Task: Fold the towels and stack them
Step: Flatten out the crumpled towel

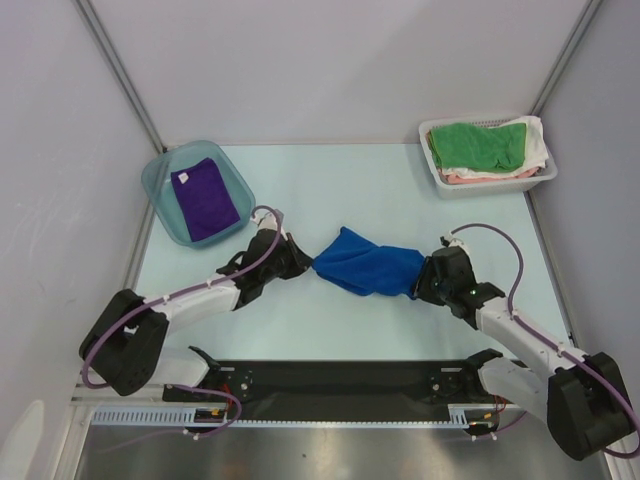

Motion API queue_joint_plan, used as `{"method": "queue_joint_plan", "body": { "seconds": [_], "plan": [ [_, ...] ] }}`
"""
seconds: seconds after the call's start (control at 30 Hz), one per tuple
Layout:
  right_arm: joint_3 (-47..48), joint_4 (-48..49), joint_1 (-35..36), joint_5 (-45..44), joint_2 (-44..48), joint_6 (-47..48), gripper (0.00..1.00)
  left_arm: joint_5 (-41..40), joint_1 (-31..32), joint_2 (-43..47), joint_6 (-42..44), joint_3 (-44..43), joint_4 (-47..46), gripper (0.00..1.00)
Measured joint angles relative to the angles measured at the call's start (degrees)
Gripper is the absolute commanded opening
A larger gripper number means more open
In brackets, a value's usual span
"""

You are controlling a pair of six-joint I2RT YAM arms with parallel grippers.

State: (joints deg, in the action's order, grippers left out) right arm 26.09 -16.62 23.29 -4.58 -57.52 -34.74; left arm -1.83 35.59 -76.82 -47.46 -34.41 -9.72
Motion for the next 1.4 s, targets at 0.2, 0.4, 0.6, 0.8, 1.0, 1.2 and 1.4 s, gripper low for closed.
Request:
{"method": "queue_joint_plan", "body": {
  "seconds": [0.2,0.4,0.6,0.8,1.0,1.2,1.4],
  "plan": [
    [-0.94,0.81,2.34,-0.26,-0.79,-1.25,0.39,-0.17,0.0,0.66,0.0,2.19,0.0,0.0],
    [-0.96,1.51,4.04,-1.29,-1.95,-2.05,0.4,-0.17,0.0,1.14,0.02,2.6,0.0,0.0],
    [-0.96,0.72,5.4,-4.0,-3.52,-3.17,0.41,-0.26,0.0,1.77,0.02,2.6,0.04,0.0],
    [-0.94,-0.15,5.92,-5.62,-5.75,-4.52,0.42,-0.9,0.0,2.6,0.04,2.6,0.09,0.0],
    [-0.5,0.11,6.93,-7.91,-6.8,-5.46,0.3,-0.98,0.0,2.69,0.07,2.6,0.07,0.0],
    [-0.22,0.61,7.67,-9.66,-7.48,-5.62,0.08,-1.01,0.0,2.82,0.22,2.6,0.39,0.0],
    [3.45,-4.87,8.96,-10.43,-1.11,-5.11,0.0,-1.27,0.0,5.86,2.47,1.66,4.15,0.0]
  ]
}}
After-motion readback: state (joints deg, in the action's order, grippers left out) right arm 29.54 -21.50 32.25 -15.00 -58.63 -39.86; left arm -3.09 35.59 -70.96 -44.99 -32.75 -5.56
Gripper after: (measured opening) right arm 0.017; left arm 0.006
